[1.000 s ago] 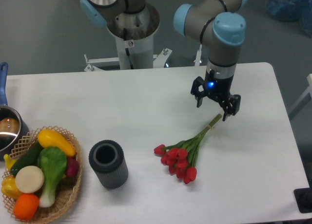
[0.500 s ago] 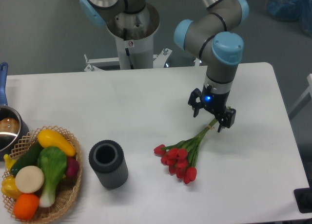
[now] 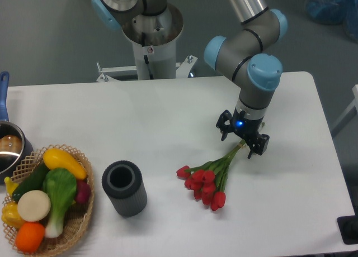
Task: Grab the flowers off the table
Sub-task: 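Lower the gripper around the tulip stems near the leaves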
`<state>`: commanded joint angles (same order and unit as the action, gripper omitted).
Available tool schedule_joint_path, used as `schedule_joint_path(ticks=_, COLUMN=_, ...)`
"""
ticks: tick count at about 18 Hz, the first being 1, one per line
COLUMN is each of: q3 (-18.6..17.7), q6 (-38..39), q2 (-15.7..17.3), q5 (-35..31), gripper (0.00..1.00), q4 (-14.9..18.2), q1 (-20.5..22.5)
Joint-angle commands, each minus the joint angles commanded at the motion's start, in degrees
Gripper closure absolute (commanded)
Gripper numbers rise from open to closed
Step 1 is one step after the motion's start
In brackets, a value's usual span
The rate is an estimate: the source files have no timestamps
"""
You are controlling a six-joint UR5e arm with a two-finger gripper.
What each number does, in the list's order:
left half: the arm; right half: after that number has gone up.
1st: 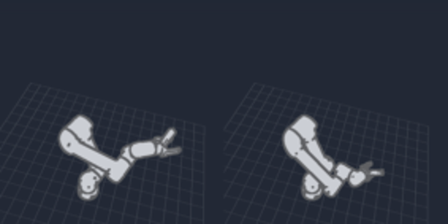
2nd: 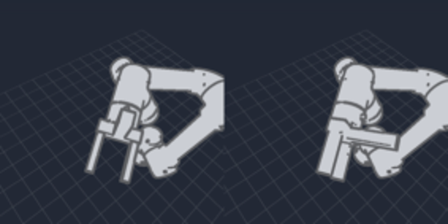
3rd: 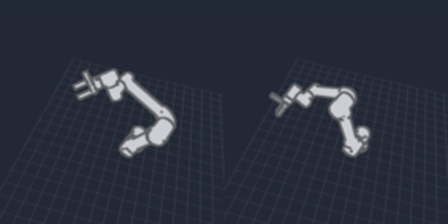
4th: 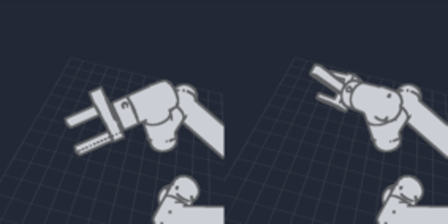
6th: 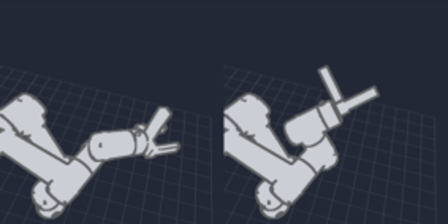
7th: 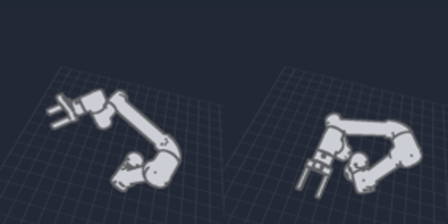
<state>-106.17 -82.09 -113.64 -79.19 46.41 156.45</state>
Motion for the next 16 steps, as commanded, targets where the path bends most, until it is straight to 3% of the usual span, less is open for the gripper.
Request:
schedule_joint_path(ticks=8, q3=-0.44, q6=-0.09, q2=-1.41, q5=-0.09, gripper=0.03, q4=0.18, q1=0.0)
schedule_joint_path(ticks=10, q3=-0.18, q6=-1.14, q2=-1.76, q5=-0.09, gripper=0.29, q4=0.18, q1=0.09)
schedule_joint_path(ticks=13, q3=0.26, q6=-1.85, q2=-1.85, q5=-0.17, gripper=0.38, q4=0.18, q1=0.09)
schedule_joint_path(ticks=14, q3=0.35, q6=-1.85, q2=-1.85, q5=-0.18, gripper=0.53, q4=0.18, q1=0.17)
schedule_joint_path(ticks=16, q3=0.53, q6=-1.76, q2=-1.94, q5=-0.18, gripper=0.72, q4=0.18, q1=0.18)
